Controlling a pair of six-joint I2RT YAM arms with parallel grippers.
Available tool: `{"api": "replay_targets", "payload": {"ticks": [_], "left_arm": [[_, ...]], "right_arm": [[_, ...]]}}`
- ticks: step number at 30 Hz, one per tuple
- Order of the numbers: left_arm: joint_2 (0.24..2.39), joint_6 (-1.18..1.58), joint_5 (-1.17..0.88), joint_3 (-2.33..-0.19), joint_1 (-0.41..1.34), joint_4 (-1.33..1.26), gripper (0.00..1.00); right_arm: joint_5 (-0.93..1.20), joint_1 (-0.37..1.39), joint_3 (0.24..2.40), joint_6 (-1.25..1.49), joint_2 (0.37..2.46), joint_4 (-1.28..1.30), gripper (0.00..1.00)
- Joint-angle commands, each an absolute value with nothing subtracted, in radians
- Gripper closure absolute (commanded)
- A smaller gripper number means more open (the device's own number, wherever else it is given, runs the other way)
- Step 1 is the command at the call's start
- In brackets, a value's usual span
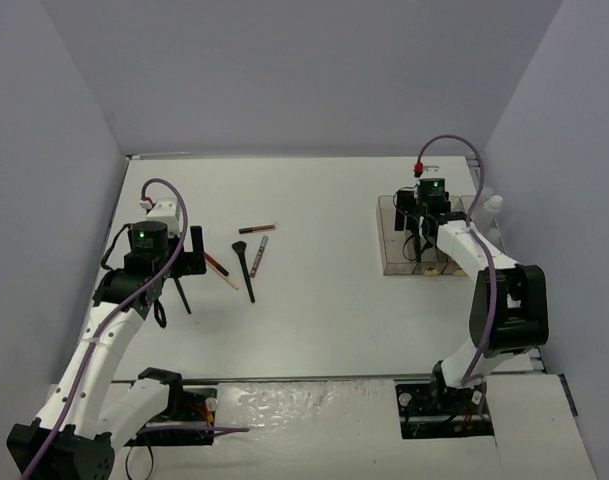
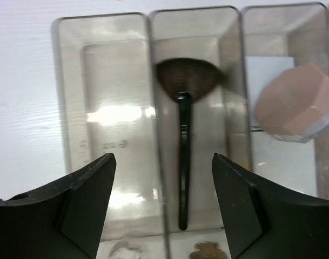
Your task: Organize the makeup
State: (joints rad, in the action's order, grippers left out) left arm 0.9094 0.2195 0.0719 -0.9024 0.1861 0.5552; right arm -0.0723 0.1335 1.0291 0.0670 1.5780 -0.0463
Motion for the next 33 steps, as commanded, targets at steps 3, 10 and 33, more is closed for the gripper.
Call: {"api": "replay_targets", "payload": {"ticks": [3, 10, 33], "left_arm": [[0.917, 0.222, 0.081, -0.926, 0.171, 0.505, 0.03], [0.897, 0.233, 0.109, -0.924, 0.157, 0.500, 0.03], [0.835, 0.253, 0.205, -0.910, 0.135, 0.489, 0.03]], "right_arm": [[0.029, 0.312, 1.036, 0.104, 1.419, -0.141, 0.31], [0.044, 0.626, 1.037, 0.206, 1.493, -0.282, 0.31], [-0.494, 1.173, 1.295, 0.352, 2.081, -0.474, 0.59]]}}
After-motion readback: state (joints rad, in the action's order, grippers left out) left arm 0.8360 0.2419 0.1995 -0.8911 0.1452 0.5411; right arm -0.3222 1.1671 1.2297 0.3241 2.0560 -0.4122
